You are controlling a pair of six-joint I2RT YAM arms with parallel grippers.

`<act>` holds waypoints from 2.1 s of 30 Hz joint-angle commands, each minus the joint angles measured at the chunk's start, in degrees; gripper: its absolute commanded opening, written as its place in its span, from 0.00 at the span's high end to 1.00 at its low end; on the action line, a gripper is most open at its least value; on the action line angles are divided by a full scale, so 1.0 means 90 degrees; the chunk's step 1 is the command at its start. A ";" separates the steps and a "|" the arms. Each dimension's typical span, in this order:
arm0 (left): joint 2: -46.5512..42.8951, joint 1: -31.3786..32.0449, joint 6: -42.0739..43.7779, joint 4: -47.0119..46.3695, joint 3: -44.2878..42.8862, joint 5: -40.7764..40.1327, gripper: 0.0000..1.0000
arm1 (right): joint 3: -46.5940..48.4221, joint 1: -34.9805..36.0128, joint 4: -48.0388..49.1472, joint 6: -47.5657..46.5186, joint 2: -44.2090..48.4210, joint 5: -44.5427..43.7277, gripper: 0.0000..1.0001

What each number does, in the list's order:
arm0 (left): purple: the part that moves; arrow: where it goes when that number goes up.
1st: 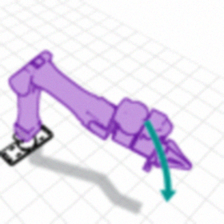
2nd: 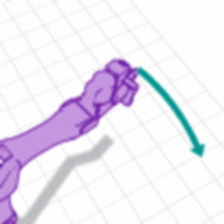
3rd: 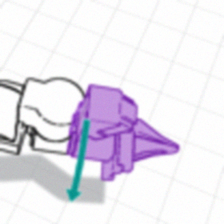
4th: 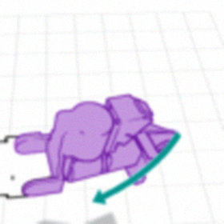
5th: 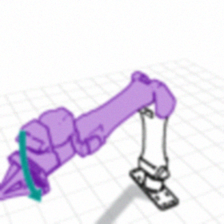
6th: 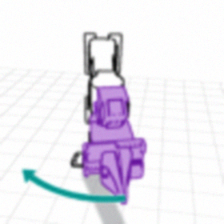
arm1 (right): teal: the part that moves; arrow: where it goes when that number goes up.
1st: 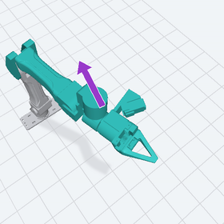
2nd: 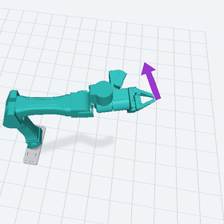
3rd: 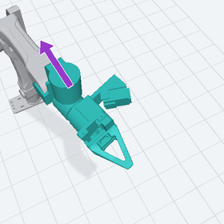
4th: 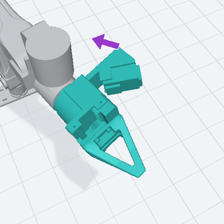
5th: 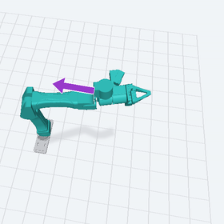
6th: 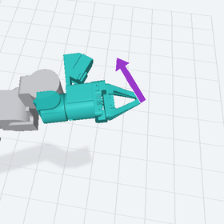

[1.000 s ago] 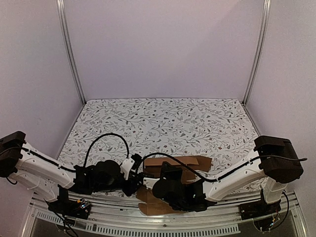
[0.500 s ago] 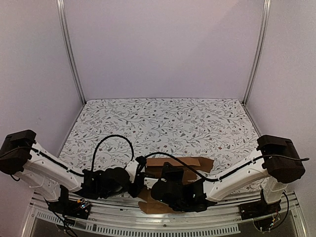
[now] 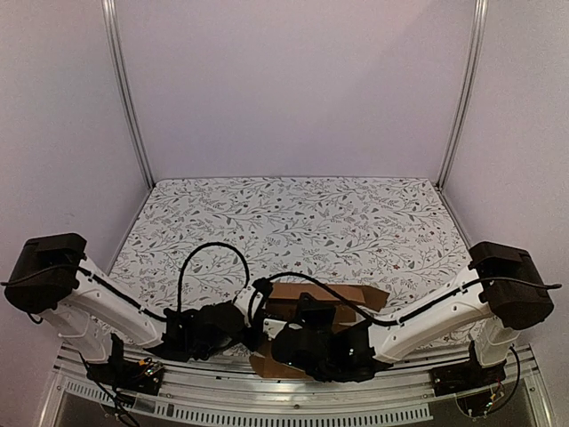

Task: Fold the paper box

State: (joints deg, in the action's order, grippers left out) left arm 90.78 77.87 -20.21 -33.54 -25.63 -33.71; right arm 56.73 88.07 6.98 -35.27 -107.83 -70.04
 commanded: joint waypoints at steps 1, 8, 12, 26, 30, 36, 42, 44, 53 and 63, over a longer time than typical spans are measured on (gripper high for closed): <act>0.0265 0.0049 0.0153 -0.0512 -0.0296 -0.0637 0.54 | 0.0163 0.0136 -0.0245 0.0557 0.0307 0.0291 1.00; 0.0469 0.0050 0.0456 -0.0304 -0.0581 -0.0887 0.54 | 0.0132 0.0132 -0.0530 0.0968 0.0452 0.0419 1.00; 0.0602 0.0045 0.0583 -0.0526 -0.0581 -0.0922 0.57 | 0.0110 0.0133 -0.0591 0.1104 0.0493 0.0490 1.00; 0.1054 0.0030 0.0967 -0.1101 -0.0812 -0.0769 0.78 | 0.0181 0.0126 -0.0766 0.1443 0.0695 0.0618 0.87; 0.1117 0.0006 0.1073 -0.1136 -0.0889 -0.0711 0.83 | 0.0191 0.0124 -0.0766 0.1492 0.0836 0.0641 0.67; 0.1248 -0.0037 0.1184 -0.1081 -0.1003 -0.0732 0.88 | 0.0147 0.0089 -0.1032 0.1650 0.1161 0.0754 0.63; 0.0772 -0.0136 0.1350 -0.0761 -0.0901 -0.0817 0.87 | 0.0068 -0.0227 -0.1546 0.2064 0.1763 0.0950 0.53; 0.0518 -0.0180 0.1427 -0.0550 -0.0882 -0.0815 0.85 | 0.0069 -0.0427 -0.1836 0.2296 0.2019 0.1160 0.51; -0.0719 -0.0999 0.1134 0.0818 -0.0915 0.0286 0.63 | 0.0492 -0.2136 -0.3518 0.3385 0.2778 0.3490 0.30; -0.1469 -0.1525 0.0368 0.2044 -0.0907 0.1486 0.47 | 0.1325 -0.4746 -0.5140 0.4248 0.2294 0.7459 0.21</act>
State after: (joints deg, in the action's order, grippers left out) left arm 79.20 65.39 -12.91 -22.24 -33.82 -26.20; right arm 66.30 51.81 -31.20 -1.52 -84.53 -21.30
